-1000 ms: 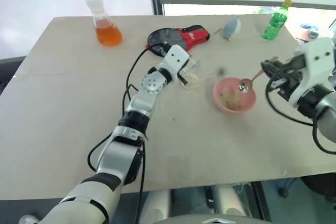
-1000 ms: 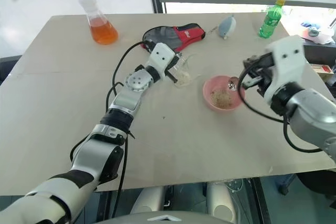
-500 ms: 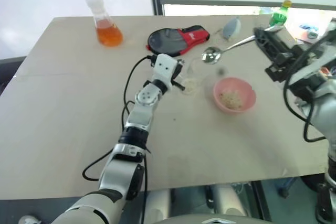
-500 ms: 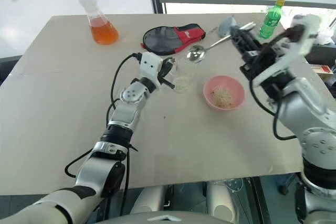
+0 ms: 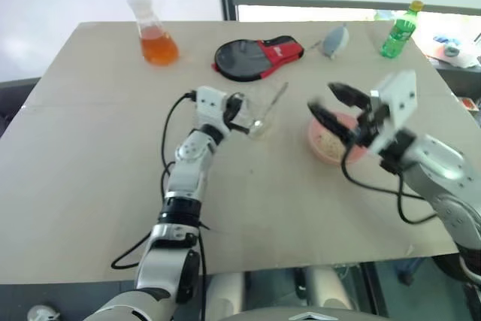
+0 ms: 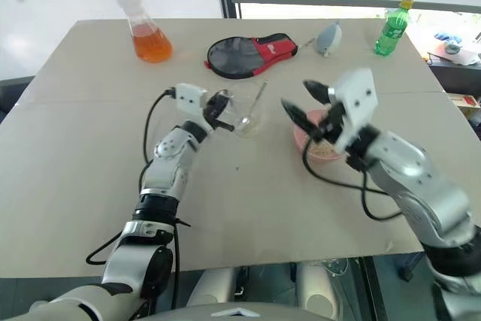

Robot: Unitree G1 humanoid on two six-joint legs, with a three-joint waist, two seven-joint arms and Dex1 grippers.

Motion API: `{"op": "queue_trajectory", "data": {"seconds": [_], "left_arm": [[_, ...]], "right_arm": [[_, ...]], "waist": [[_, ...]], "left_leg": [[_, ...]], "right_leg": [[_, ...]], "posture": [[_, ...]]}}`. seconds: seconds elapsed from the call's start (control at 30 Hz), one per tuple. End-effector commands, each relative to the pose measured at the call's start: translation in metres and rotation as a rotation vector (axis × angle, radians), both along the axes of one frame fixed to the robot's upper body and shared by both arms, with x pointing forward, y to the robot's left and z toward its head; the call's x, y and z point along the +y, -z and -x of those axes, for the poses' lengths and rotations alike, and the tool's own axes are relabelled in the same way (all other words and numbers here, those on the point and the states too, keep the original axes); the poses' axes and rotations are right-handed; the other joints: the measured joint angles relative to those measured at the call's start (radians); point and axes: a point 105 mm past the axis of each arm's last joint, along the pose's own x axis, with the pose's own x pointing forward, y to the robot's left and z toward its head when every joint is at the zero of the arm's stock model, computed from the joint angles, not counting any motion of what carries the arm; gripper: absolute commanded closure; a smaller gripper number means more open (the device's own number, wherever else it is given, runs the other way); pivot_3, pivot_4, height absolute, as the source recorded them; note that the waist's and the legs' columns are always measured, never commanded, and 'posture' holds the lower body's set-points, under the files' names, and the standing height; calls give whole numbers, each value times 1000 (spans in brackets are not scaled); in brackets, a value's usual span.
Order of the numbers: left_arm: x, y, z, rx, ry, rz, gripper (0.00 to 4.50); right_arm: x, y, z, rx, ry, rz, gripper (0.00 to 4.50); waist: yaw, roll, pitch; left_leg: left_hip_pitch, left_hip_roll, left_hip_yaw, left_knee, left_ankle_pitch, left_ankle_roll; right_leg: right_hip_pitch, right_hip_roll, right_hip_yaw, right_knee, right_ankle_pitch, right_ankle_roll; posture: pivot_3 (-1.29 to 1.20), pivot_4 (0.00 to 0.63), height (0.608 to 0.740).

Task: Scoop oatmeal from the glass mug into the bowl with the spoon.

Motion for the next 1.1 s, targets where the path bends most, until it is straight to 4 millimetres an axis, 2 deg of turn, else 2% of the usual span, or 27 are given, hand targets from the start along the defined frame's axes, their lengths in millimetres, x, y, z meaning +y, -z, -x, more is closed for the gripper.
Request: {"op": "queue_trajectory", "data": {"seconds": [0.03, 0.2, 0.23, 0.27, 0.37, 0.43, 0.53, 0.67, 0.77, 0.83, 1.0, 1.1], "left_arm": [[13, -7, 0, -40, -42, 56, 4500], [18, -3, 0, -25, -38, 102, 4500], [18, -2, 1, -19, -35, 114, 3773], [18, -2, 1, -13, -30, 123, 3516], [17, -3, 3, -7, -10, 133, 2179], [24, -1, 11, 10, 0, 112, 1284], [30, -1, 28, 24, 63, 100, 1284], [41, 0, 74, 67, 233, 42, 1284], [43, 6, 112, 147, 377, -37, 1284], [46, 10, 129, 196, 422, -73, 1284], [73, 12, 155, 274, 408, -141, 1284], [73, 10, 167, 288, 456, -165, 1284]], "right_arm": [[-5, -8, 25, -86, -47, 20, 19], [-16, 0, 41, -72, -19, 39, 19], [-18, -1, 42, -73, -5, 30, 0], [-19, -1, 43, -74, 4, 23, 0], [-20, -2, 45, -78, 20, 10, 0], [-26, 3, 43, -48, 56, 8, 0], [-40, 12, 43, -4, 130, 18, 0], [-82, 30, 48, 94, 241, 80, 0], [-113, 31, 48, 117, 301, 106, 0], [-127, 30, 48, 118, 327, 122, 0], [-154, 34, 52, 150, 366, 162, 0], [-160, 37, 51, 158, 364, 176, 0]], "waist": [[1, 0, 0], [-3, 0, 0], [-3, 0, 0], [-3, -1, 0], [-7, -1, -1], [-8, -1, -1], [-14, -1, -1], [-14, -1, -1], [-14, -1, -1], [-15, 0, -1], [-14, 1, -1], [-14, 2, 0]], "left_leg": [[1, 0, 0, 0, 0, 0], [9, 1, 1, 2, 0, 0], [12, 1, 1, 2, 0, 0], [16, 1, 0, 1, 0, 0], [18, 2, 1, 1, 0, 0], [18, 2, 1, 1, 0, 0], [18, 2, 1, 0, 0, 0], [17, 2, 1, -1, 0, 0], [17, 3, 3, -1, 0, 0], [19, 6, 4, -1, 0, -1], [19, 7, 3, -1, 0, -1], [18, 7, 3, -2, -1, -1]], "right_leg": [[1, 0, 0, 0, 0, 0], [7, 1, 1, 0, 0, 1], [10, 1, 0, 0, -1, 1], [15, 1, 0, 0, -4, 2], [17, 2, 0, 0, -5, 0], [17, 2, 1, 0, -5, 0], [16, 2, 1, 0, -3, -2], [14, 1, 1, 0, -4, -4], [14, 1, 2, 0, -6, -1], [15, 1, 3, 0, -6, 0], [14, 2, 2, 0, -7, -1], [13, 2, 0, 0, -8, -2]], "posture": [[0, 150, 740], [0, 150, 740], [0, 150, 740], [0, 150, 740], [0, 150, 740], [0, 150, 740], [0, 150, 740], [0, 150, 740], [0, 150, 740], [0, 150, 740], [0, 150, 740], [0, 150, 740]]}}
